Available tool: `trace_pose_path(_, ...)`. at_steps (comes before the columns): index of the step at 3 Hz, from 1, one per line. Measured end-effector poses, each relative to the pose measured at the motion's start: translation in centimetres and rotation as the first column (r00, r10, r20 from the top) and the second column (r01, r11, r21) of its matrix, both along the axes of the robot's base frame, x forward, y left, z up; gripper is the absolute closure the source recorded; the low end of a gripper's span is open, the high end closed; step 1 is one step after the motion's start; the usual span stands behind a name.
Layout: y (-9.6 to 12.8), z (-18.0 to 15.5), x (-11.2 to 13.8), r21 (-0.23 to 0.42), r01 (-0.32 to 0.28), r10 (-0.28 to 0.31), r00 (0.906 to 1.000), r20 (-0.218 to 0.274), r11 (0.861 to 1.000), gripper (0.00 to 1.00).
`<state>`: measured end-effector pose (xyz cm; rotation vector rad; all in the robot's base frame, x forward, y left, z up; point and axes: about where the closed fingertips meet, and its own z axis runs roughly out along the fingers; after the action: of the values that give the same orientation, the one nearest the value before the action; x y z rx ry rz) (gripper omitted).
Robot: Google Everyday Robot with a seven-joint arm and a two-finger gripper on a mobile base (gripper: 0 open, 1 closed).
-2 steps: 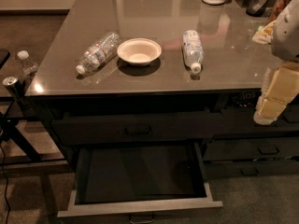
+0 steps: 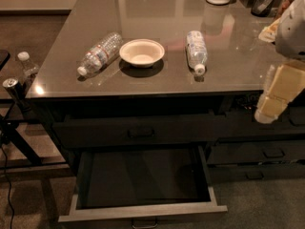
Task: Place blue plastic bottle into middle drawer
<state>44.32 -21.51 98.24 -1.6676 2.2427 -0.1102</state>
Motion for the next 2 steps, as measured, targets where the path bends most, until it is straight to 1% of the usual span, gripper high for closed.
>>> trace_pose_path(1,-0.1,0.3,1.7,0.039,0.07,-0.07,0.9975,0.008,0.997,0.0)
trace_pose_path(2,0.2,0.1,3.5,0.039,0.125,-0.125,0.9921,0.011,0.991,0.0)
